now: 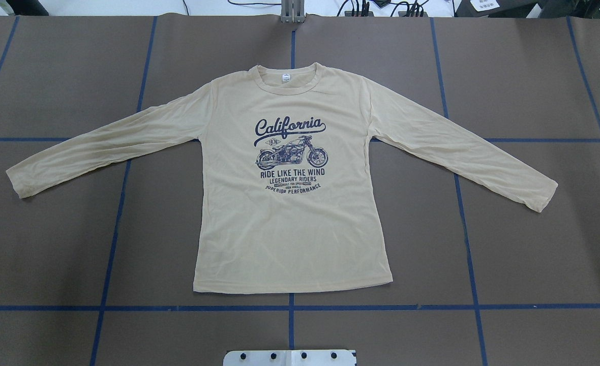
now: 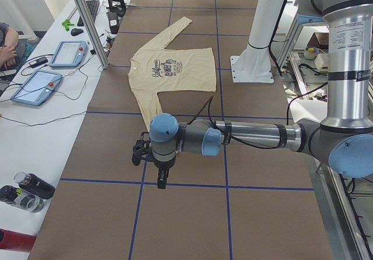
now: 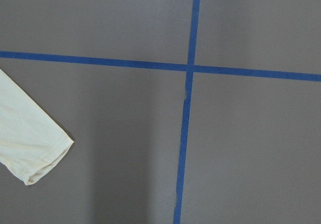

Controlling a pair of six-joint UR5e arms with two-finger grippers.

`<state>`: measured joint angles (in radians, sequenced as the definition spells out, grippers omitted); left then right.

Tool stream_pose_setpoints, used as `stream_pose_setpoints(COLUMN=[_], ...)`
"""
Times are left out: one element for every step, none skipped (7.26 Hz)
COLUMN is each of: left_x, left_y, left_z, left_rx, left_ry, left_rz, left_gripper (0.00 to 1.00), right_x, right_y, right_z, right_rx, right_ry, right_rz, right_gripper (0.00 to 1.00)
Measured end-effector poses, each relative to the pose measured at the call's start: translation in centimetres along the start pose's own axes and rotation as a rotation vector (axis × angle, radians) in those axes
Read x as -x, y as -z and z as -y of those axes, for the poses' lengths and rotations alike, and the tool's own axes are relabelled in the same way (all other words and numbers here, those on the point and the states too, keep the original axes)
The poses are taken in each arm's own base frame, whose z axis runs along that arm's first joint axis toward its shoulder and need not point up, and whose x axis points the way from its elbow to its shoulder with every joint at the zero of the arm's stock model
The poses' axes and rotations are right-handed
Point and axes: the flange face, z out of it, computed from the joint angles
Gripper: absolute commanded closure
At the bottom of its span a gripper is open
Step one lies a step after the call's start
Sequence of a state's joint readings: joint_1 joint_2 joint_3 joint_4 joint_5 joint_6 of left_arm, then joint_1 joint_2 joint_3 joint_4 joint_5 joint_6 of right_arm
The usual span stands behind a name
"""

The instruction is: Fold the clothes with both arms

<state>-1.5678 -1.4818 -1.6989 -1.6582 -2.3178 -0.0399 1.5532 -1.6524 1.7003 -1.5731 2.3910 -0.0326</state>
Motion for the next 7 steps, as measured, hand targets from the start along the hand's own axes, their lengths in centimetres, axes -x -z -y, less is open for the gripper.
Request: stream_pose_setpoints(left_x=[0.0, -0.1, -0.7, -1.7, -3.1, -4.5, -6.4], left_y=[0.0, 0.1, 0.7, 1.8, 3.1, 4.4, 5.5], left_z=[0.0, 0.2, 0.9, 2.6, 4.6, 6.2, 7.6], left_rx=[-0.001, -0.004, -0.015, -0.039, -0.069, -0.099, -0.126], left_ry=[0.0, -0.002, -0.011, -0.03, -0.057, -0.091, -0.139], left_rz=[0.0, 0.0, -0.001, -0.001, -0.002, 0.0, -0.001], left_gripper=[0.0, 0.0, 0.0, 0.0, 0.0, 0.0, 0.0], right_x=[0.2, 0.5, 0.8, 1.1, 2.0, 3.7, 6.4], right_y=[0.2, 0.4, 0.6, 0.7, 0.9, 1.1, 1.4], right_z=[0.1, 0.2, 0.4, 0.7, 1.1, 2.0, 3.9], right_rx=[-0.003, -0.009, -0.015, -0.02, -0.024, -0.034, -0.051], right_ry=[0.003, 0.009, 0.017, 0.025, 0.044, 0.085, 0.125], right_rz=[-0.002, 0.0, 0.003, 0.005, 0.009, 0.015, 0.022], right_gripper=[0.0, 0.0, 0.0, 0.0, 0.0, 0.0, 0.0])
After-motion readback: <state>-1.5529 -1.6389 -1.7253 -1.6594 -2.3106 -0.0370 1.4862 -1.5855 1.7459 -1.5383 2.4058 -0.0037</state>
